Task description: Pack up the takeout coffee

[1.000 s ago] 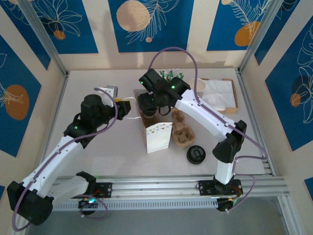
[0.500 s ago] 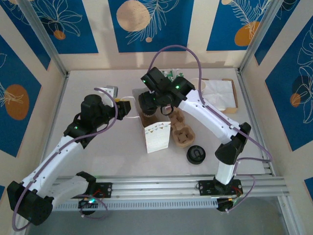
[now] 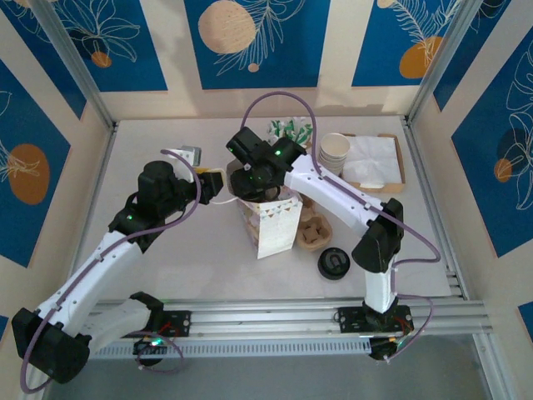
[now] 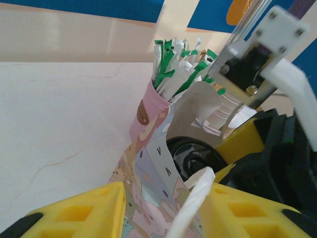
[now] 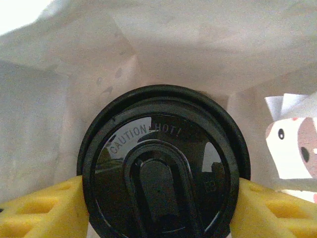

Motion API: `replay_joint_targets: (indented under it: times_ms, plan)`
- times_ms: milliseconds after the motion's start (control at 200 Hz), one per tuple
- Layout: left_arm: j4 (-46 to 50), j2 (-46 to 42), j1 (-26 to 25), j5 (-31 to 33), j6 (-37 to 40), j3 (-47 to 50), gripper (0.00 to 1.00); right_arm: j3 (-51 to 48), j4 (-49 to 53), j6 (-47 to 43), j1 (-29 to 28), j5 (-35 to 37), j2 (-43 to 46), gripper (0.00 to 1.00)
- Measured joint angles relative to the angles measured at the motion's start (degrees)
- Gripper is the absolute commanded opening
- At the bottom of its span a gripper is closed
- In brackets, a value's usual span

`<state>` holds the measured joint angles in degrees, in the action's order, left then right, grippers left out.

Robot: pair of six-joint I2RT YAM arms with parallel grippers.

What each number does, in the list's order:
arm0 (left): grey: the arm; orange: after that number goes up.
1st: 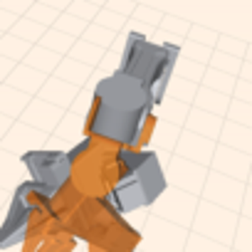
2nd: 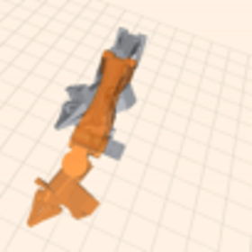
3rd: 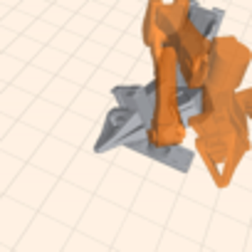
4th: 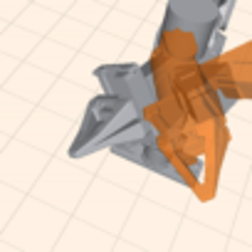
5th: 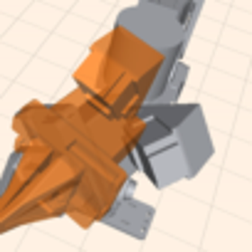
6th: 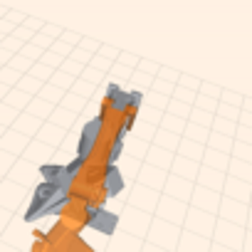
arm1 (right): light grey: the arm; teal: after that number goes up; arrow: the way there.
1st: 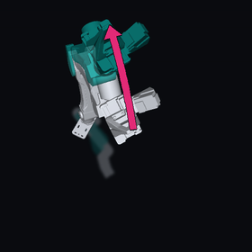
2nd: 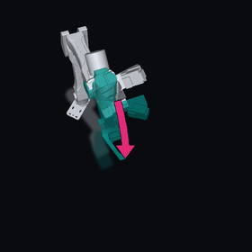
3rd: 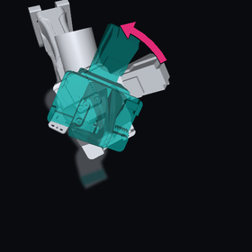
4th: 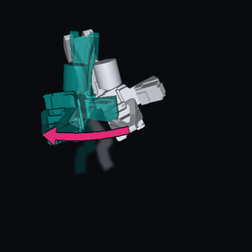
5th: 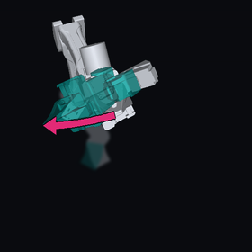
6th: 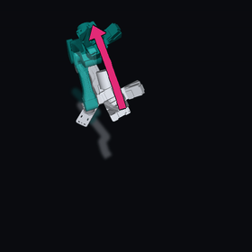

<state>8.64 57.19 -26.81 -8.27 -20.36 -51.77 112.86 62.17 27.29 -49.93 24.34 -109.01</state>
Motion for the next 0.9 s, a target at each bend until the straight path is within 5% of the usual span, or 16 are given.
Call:
replay_joint_targets:
  times_ms: [900]
  plan:
    - [0.02,0.0,-0.13,0.28,1.05,-0.02,0.43,5.55,6.4,-1.33,-4.13,7.82,4.81,0.63]
